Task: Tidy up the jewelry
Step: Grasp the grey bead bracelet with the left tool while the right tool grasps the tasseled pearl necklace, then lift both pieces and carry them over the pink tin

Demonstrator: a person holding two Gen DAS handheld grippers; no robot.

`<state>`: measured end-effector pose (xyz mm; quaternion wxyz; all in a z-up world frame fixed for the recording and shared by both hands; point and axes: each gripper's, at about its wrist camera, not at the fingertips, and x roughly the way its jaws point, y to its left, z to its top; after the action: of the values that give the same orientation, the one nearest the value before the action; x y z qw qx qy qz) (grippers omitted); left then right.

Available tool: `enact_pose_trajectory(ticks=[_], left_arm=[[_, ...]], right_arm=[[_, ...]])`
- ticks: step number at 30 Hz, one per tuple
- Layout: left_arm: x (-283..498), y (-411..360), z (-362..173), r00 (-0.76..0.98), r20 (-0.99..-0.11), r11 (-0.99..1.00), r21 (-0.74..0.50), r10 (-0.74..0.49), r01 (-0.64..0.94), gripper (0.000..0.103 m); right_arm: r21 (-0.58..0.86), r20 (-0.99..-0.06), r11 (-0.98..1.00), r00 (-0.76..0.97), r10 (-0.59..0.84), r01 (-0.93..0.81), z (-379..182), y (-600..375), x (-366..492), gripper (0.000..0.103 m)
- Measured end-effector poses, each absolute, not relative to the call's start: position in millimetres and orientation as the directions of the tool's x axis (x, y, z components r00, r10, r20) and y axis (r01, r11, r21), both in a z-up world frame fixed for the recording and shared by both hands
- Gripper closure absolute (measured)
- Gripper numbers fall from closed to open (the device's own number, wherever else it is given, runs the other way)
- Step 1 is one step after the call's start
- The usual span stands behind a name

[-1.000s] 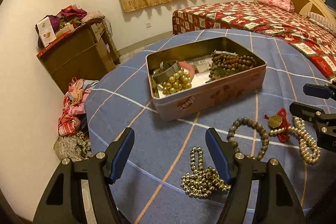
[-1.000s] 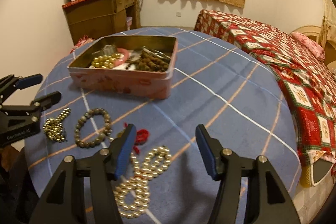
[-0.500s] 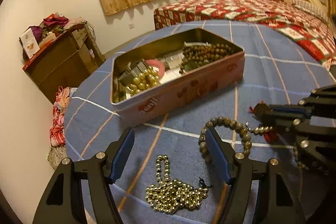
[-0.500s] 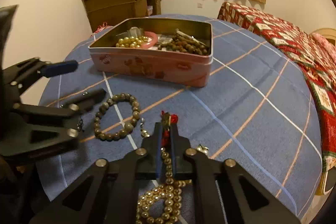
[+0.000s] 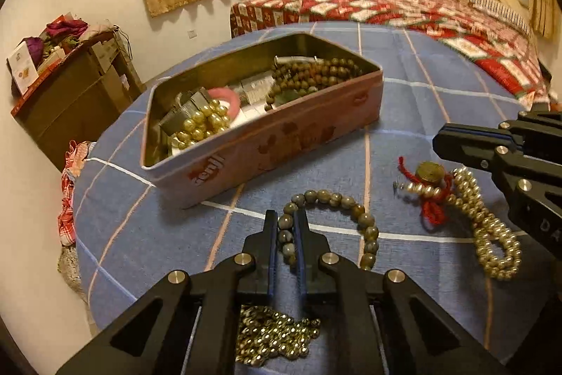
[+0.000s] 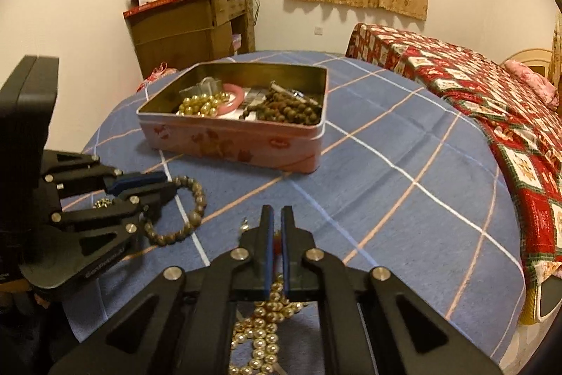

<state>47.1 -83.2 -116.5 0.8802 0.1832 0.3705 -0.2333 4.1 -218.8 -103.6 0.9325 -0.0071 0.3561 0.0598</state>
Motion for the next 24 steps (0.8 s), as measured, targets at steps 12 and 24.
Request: enact_pose_trajectory(ticks=[12,24], left_arm=[[31.5,-58.1,-62.7,0.713,-0.63,0.855,0.147,-0.308,0.498,0.095],[31.2,-47.5,-70.4,0.707,-0.64,0.862,0.135,-0.301,0.488,0.095]], right_arm=[[0.042,-0.624,0.993,0.773,0.113,-0.111,-85.1,-226.5,0.5,0.097],[0.032,-0.692,0.989,0.711,0.128,-0.147,-99.3,-222.0,5.3,0.094]])
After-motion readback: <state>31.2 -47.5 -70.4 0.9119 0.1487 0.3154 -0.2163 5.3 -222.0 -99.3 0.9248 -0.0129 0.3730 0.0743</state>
